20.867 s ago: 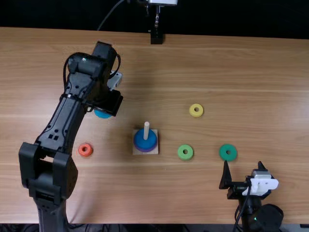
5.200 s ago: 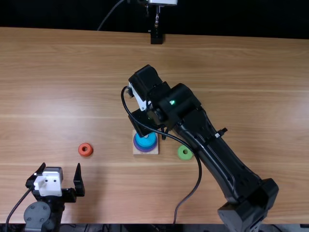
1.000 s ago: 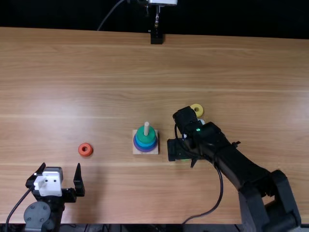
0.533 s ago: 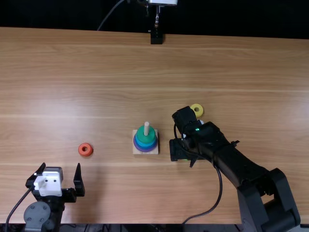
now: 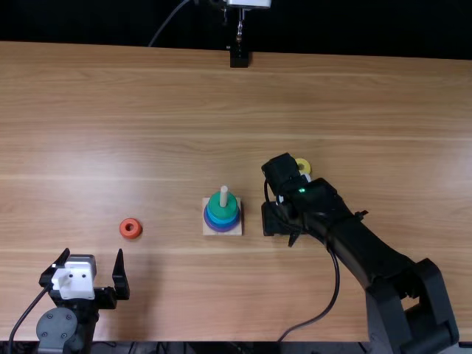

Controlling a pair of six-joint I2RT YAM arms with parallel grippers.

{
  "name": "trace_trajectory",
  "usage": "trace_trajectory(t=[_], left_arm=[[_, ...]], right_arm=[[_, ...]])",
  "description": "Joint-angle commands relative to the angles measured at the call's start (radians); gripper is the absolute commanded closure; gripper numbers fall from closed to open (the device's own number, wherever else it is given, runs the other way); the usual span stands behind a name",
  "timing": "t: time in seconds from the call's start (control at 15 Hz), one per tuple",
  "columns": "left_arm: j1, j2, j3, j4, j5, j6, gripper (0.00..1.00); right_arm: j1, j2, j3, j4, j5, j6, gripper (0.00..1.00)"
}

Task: Build the Hanoi tower: stack the rings onto the peg from bottom to top in this color order: purple, dark blue, light blue, dark green, light green, yellow, orange.

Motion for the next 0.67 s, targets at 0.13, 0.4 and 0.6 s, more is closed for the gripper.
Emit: trace_trajectory(t=[0.13, 0.4, 0.6], left_arm=[[0.001, -0.011, -0.112, -0.08, 0.006, 0.003, 0.0], [0.001, -0.011, -0.112, -0.08, 0.006, 0.003, 0.0], [0.001, -0.011, -0.112, -0.08, 0.006, 0.003, 0.0]], right_arm=[[0.006, -0.097, 0.189, -0.199, 0.01, -0.116, 1.0], [0.011, -0.091, 0.473, -0.499, 0.008, -0.185, 1.0], [0.062, -0.074, 0.667, -0.545, 0.008, -0.205, 1.0]])
